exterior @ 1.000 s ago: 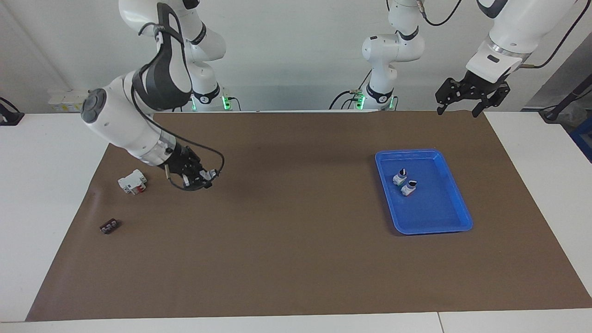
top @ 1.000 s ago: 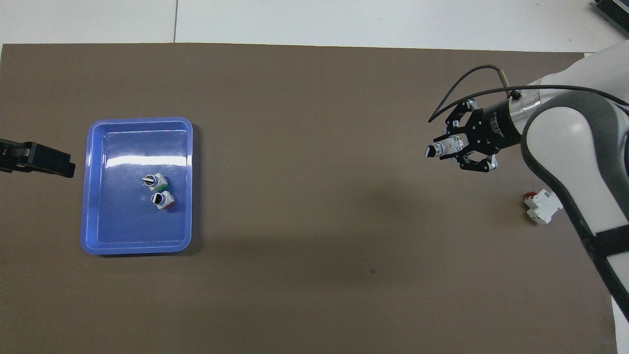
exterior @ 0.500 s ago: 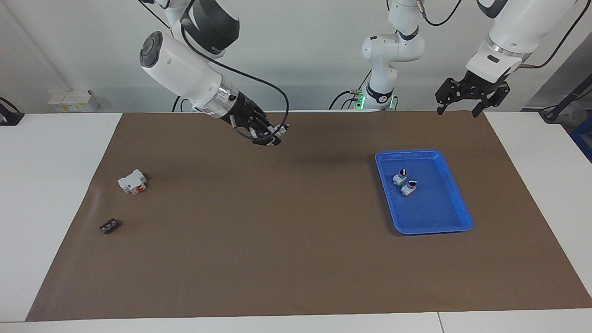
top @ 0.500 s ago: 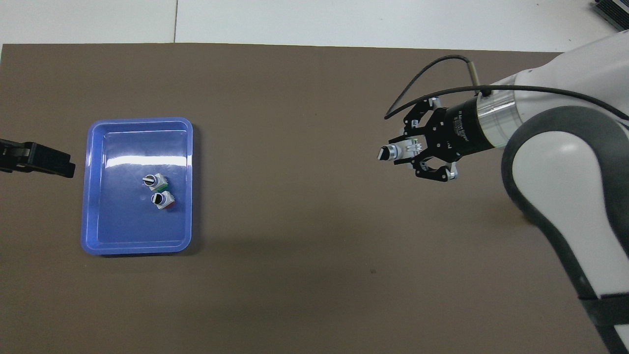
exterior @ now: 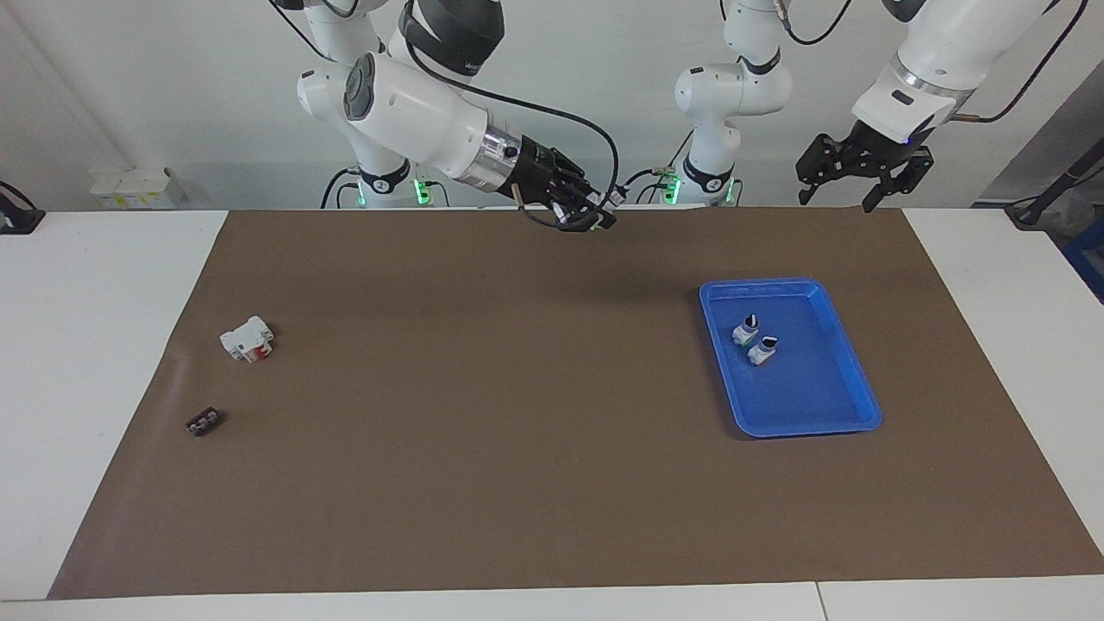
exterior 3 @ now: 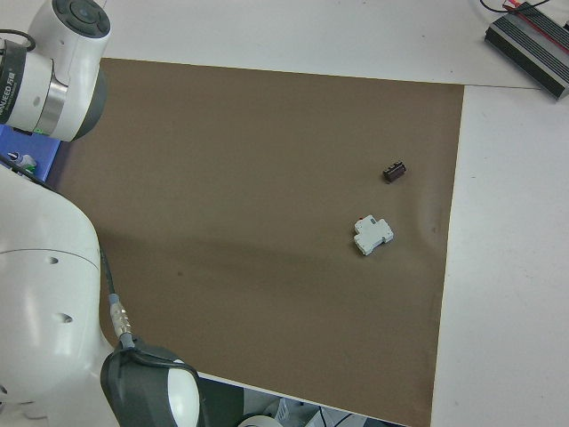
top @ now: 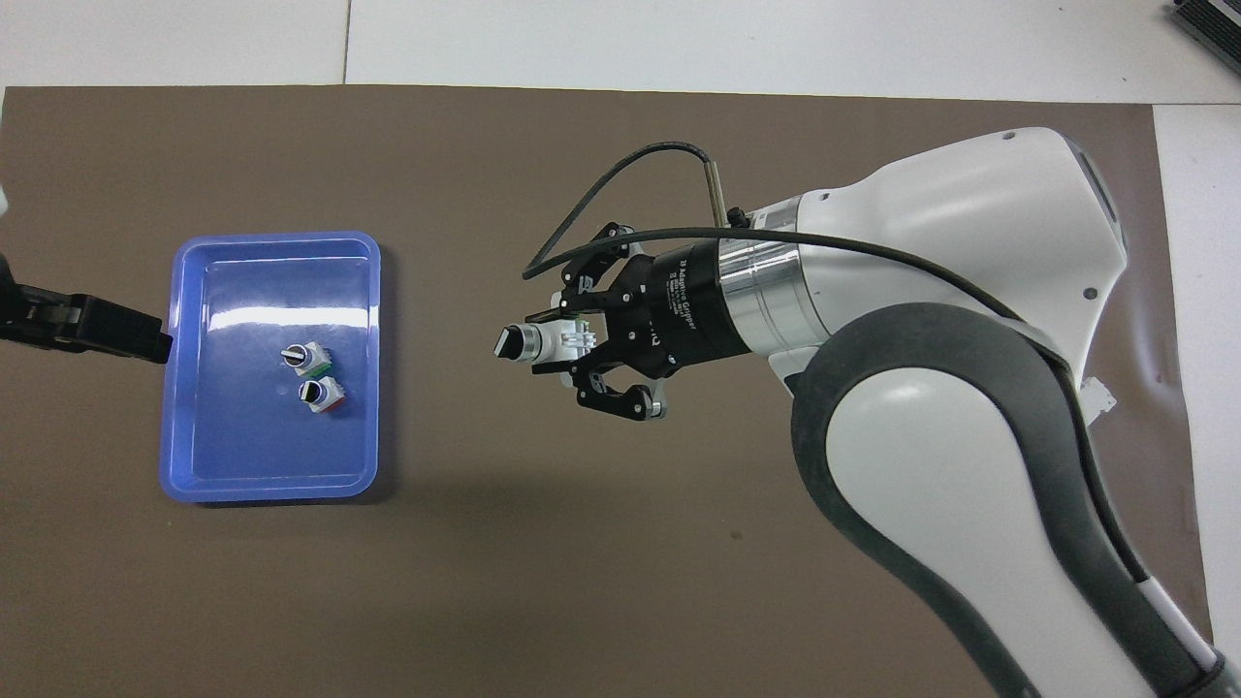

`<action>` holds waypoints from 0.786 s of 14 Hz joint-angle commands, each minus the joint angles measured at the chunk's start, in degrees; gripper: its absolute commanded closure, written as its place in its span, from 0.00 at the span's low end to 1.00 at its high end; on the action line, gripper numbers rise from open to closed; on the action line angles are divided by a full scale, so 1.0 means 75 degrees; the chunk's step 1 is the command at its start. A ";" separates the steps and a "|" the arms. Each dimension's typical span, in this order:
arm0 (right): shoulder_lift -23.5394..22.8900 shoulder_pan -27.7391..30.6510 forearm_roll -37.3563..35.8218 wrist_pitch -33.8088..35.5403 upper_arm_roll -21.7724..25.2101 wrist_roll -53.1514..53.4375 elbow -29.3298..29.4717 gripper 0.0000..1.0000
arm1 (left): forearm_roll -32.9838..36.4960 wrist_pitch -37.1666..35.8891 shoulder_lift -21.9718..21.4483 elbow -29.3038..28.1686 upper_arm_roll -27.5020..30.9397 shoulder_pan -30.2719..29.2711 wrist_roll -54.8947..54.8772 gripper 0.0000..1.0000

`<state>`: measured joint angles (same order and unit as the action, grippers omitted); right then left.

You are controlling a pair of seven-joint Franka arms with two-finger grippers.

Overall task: Turn and place switch with both arms
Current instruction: 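Carry the switch toward the tray while the left gripper reaches over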

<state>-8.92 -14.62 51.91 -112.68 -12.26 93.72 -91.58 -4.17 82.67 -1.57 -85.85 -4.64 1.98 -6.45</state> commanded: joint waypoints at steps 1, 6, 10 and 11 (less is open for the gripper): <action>-0.0053 0.0063 0.0180 0.0036 -0.0076 0.0160 0.0141 1.00 | -0.0135 0.0286 -0.0095 -0.0074 -0.0248 0.0076 -0.0159 0.03; 0.0029 -0.0183 0.0145 0.0118 -0.0087 0.0219 0.0094 1.00 | -0.0976 0.0169 -0.0118 -0.0050 -0.0787 0.0065 -0.0147 0.26; 0.0064 -0.0277 0.0040 0.0107 -0.0087 0.0208 0.0036 1.00 | -0.2373 0.0099 -0.0130 -0.0026 -0.0799 -0.0006 -0.0276 0.50; 0.0064 -0.0346 0.0028 0.0107 -0.0087 0.0219 0.0036 1.00 | -0.2467 0.0064 -0.0130 -0.0026 -0.0846 -0.0006 -0.0311 0.51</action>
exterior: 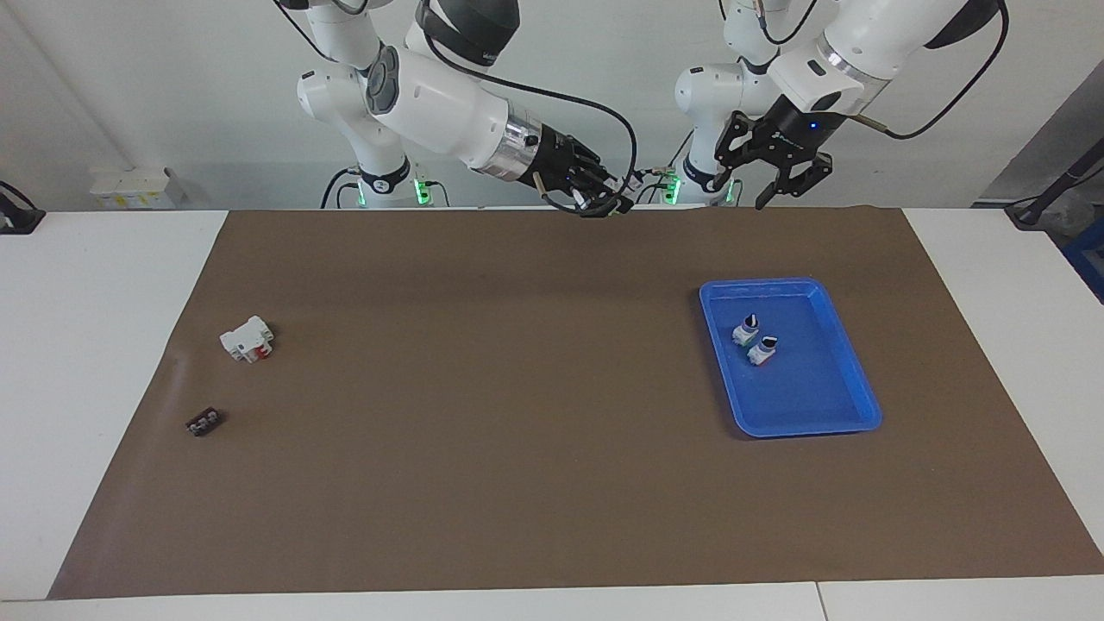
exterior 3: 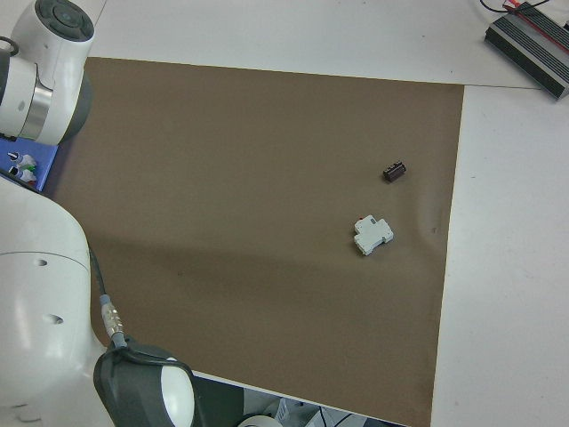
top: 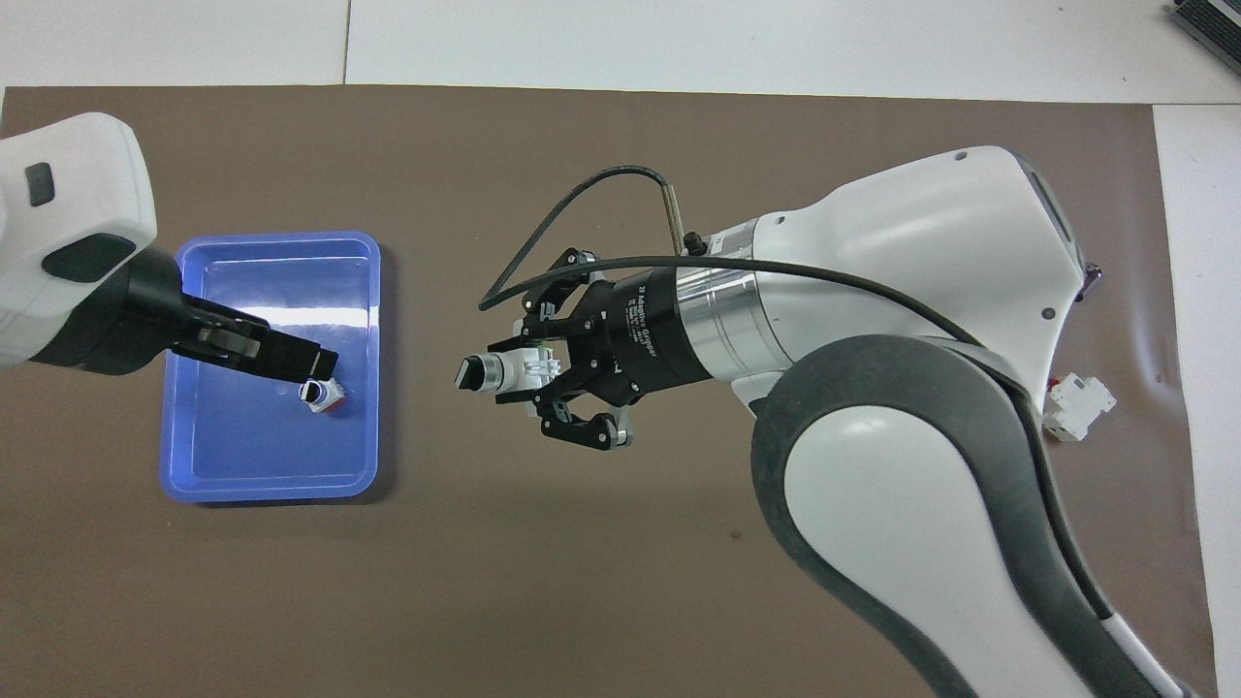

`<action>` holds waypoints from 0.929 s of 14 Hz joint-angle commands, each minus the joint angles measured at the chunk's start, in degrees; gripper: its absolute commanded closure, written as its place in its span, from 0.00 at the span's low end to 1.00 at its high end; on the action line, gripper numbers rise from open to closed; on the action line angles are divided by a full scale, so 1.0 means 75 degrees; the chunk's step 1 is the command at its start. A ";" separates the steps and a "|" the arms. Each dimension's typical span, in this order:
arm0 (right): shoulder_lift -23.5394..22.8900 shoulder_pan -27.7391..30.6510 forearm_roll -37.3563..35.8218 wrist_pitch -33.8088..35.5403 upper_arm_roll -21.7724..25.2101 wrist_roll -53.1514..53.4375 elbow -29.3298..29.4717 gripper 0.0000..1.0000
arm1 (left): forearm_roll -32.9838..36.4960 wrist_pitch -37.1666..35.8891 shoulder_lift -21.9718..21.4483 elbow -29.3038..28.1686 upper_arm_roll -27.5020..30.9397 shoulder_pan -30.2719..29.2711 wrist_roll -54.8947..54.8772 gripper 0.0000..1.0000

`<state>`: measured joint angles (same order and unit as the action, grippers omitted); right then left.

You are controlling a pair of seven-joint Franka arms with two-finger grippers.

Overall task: Turn and place switch with both arms
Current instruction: 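Carry the switch toward the tray while the left gripper reaches over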

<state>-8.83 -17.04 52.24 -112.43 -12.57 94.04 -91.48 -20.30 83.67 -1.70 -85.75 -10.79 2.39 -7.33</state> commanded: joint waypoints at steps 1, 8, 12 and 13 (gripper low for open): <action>0.0063 -0.0036 -0.0063 0.0072 -0.0047 0.0176 0.0010 1.00 | -0.0560 -0.0082 -0.0159 -0.0052 -0.0026 -0.0061 -0.0206 0.51; 0.0075 -0.0048 -0.0075 0.0072 -0.0047 0.0176 0.0010 1.00 | -0.1734 -0.0012 -0.0359 -0.0134 -0.0190 0.0009 -0.0335 0.44; 0.0075 -0.0048 -0.0122 0.0060 -0.0047 0.0153 -0.0002 1.00 | -0.1804 0.1013 -0.0603 -0.0832 -0.0634 0.0021 -0.0323 0.45; 0.0087 -0.0060 -0.0122 0.0060 -0.0047 0.0153 -0.0002 1.00 | -0.1805 0.1576 -0.0802 -0.1243 -0.0775 0.0021 -0.0323 0.45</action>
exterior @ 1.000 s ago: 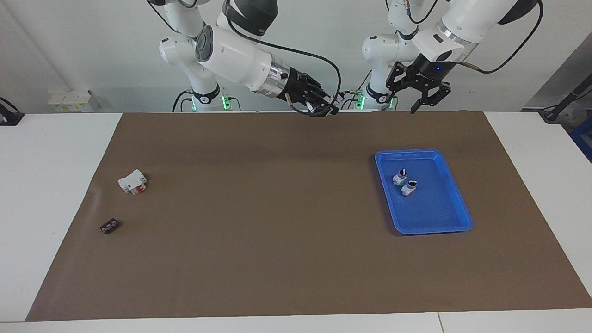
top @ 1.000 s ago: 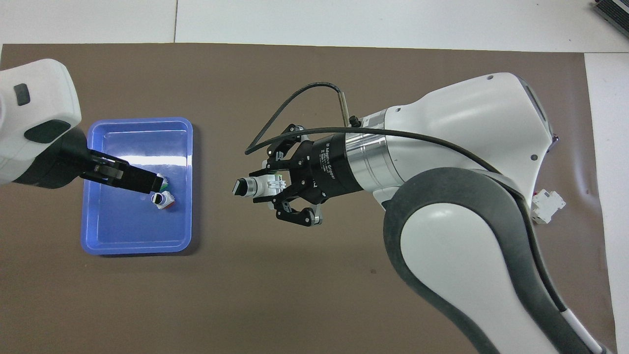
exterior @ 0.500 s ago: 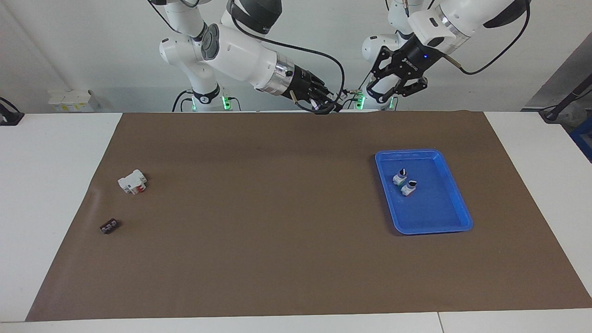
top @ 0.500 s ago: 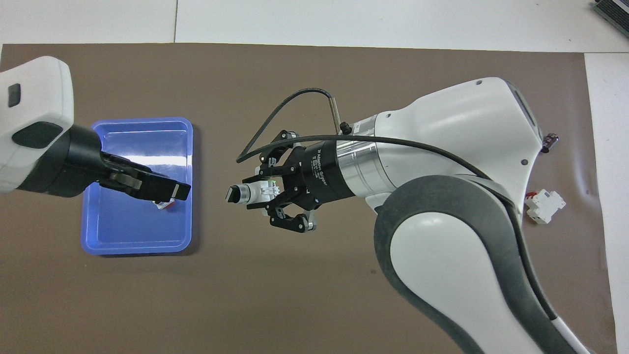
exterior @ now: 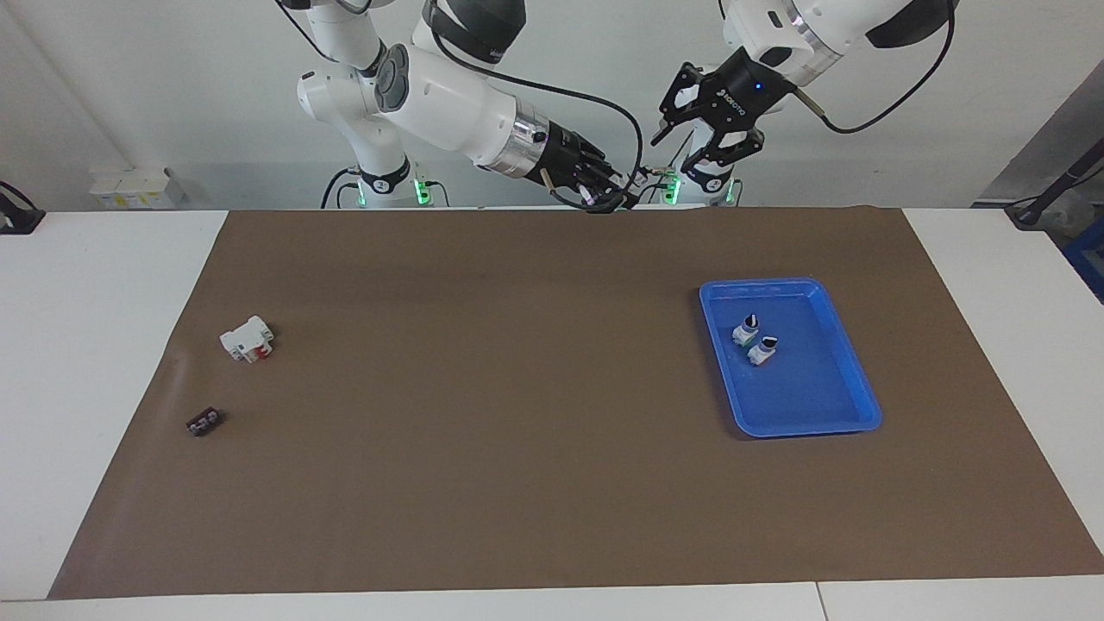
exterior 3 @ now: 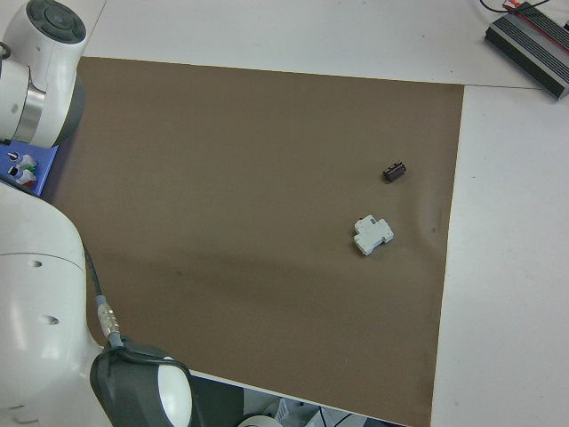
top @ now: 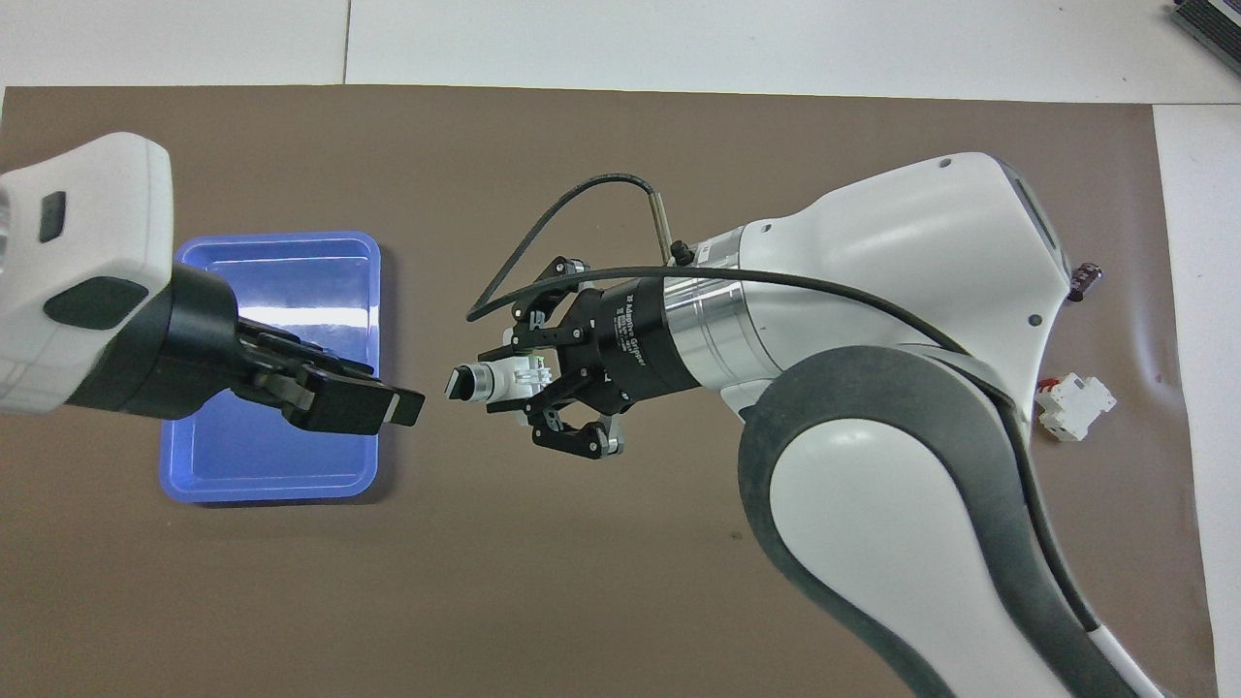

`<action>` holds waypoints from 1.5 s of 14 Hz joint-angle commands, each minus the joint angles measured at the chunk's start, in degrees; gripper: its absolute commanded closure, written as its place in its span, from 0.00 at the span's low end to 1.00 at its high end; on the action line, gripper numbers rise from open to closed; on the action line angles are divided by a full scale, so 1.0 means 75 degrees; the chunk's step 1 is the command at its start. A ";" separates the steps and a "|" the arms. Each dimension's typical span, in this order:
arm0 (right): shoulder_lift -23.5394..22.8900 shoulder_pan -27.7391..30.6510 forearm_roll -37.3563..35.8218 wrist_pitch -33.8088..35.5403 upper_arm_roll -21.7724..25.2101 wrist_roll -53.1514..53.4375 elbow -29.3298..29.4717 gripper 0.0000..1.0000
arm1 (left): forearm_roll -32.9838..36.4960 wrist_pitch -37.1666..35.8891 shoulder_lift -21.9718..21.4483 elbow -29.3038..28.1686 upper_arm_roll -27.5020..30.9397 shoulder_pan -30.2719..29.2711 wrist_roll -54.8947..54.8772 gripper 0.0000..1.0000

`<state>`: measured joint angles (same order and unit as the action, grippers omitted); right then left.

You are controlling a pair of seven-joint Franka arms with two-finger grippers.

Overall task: Turn and place switch with both arms
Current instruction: 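Grasp the switch end with the left gripper from the right gripper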

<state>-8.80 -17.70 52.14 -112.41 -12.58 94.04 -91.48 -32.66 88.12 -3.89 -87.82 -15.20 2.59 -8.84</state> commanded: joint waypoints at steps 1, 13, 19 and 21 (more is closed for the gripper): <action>0.0083 0.0028 -0.0109 0.0059 -0.0046 0.0153 -0.0002 1.00 | -0.0157 0.1233 -0.0617 -0.1249 -0.0235 -0.0005 -0.0146 0.45; 0.0083 0.0028 -0.0109 0.0059 -0.0046 0.0176 -0.0002 1.00 | -0.0871 0.1445 -0.1344 -0.2071 -0.0094 -0.0111 -0.0450 0.65; 0.0071 0.0028 -0.0109 0.0059 -0.0046 0.0176 -0.0002 1.00 | -0.1188 0.1868 -0.1590 -0.2400 0.0093 -0.0122 -0.0533 0.69; 0.0071 0.0028 -0.0109 0.0059 -0.0046 0.0176 -0.0002 1.00 | -0.1235 0.1984 -0.1614 -0.2435 0.0093 -0.0122 -0.0556 0.69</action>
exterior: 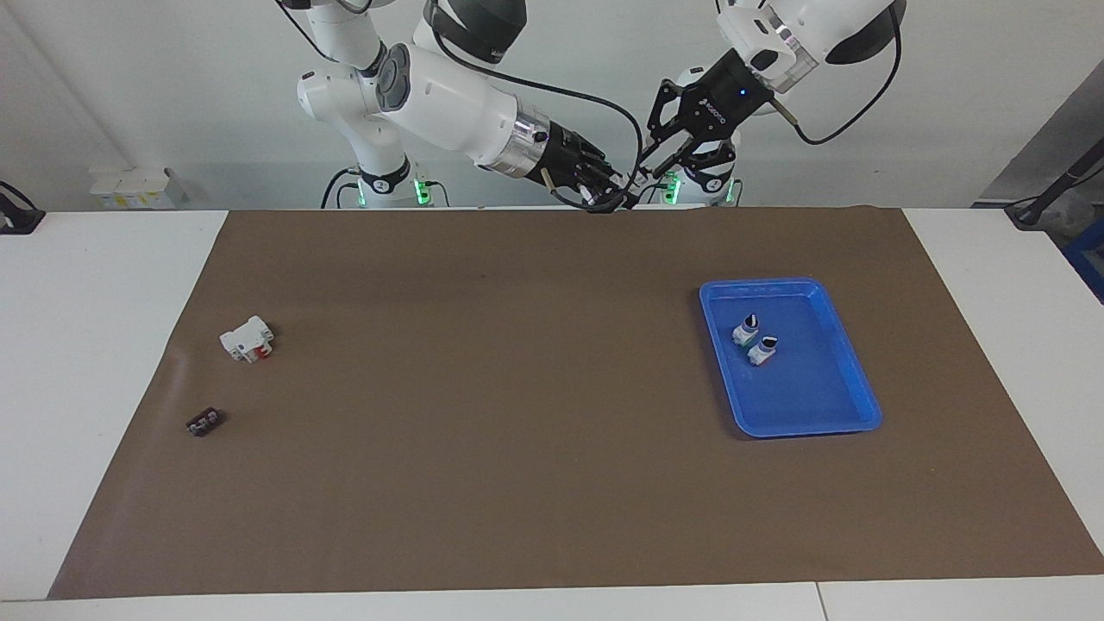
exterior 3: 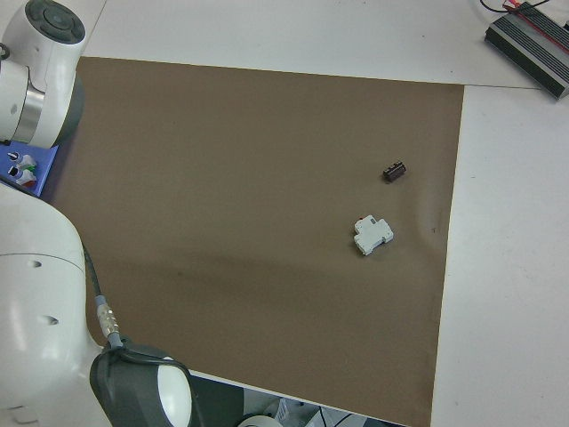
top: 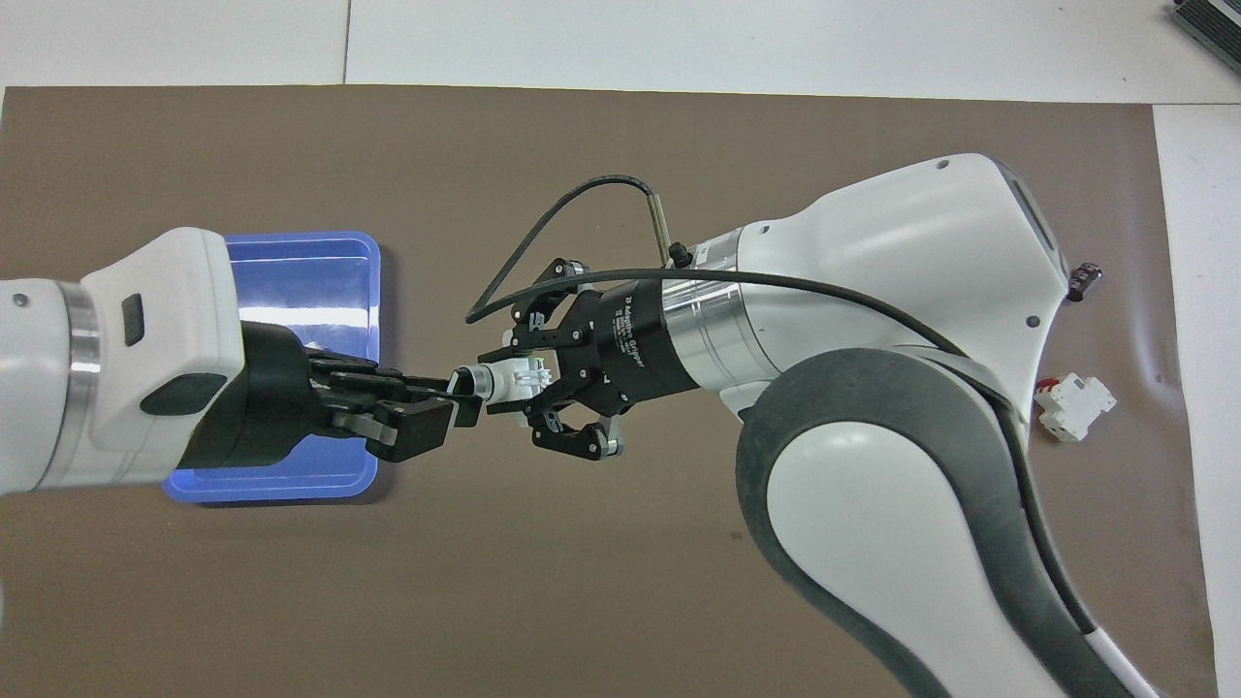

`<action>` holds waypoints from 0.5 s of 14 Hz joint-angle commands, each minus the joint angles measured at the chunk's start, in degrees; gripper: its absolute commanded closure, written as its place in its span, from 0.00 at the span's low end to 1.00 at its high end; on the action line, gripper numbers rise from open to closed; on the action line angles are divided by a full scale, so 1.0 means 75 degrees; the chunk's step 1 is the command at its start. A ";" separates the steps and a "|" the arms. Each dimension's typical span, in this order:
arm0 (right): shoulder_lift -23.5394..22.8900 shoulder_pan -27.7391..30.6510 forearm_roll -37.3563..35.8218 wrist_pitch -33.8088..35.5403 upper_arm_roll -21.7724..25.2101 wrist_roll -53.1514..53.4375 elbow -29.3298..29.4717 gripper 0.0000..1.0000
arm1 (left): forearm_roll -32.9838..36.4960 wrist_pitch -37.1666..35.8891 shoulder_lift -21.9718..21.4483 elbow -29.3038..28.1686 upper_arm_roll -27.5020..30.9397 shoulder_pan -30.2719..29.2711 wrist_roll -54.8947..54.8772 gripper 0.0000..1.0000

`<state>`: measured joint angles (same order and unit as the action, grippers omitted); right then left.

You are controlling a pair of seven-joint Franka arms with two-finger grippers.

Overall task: Turn and place switch with both arms
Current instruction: 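Grasp the switch end with the left gripper from the right gripper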

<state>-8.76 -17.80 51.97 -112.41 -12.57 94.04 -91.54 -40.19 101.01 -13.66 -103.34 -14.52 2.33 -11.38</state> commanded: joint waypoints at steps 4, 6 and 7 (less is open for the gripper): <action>0.0078 0.0041 -0.0086 0.0059 -0.0047 0.0176 0.0006 1.00 | -0.0512 0.1028 -0.0545 -0.0858 0.0002 -0.0077 -0.0310 0.69; 0.0078 0.0041 -0.0086 0.0059 -0.0047 0.0176 0.0006 1.00 | -0.0570 0.1017 -0.0557 -0.0905 0.0002 -0.0077 -0.0427 0.69; 0.0078 0.0041 -0.0086 0.0059 -0.0047 0.0176 0.0006 1.00 | -0.0583 0.1005 -0.0557 -0.0894 0.0014 -0.0077 -0.0451 0.69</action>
<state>-8.76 -17.81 51.97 -112.41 -12.57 94.04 -91.55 -43.21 107.04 -15.59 -107.13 -14.44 2.25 -12.80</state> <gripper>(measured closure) 0.648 0.687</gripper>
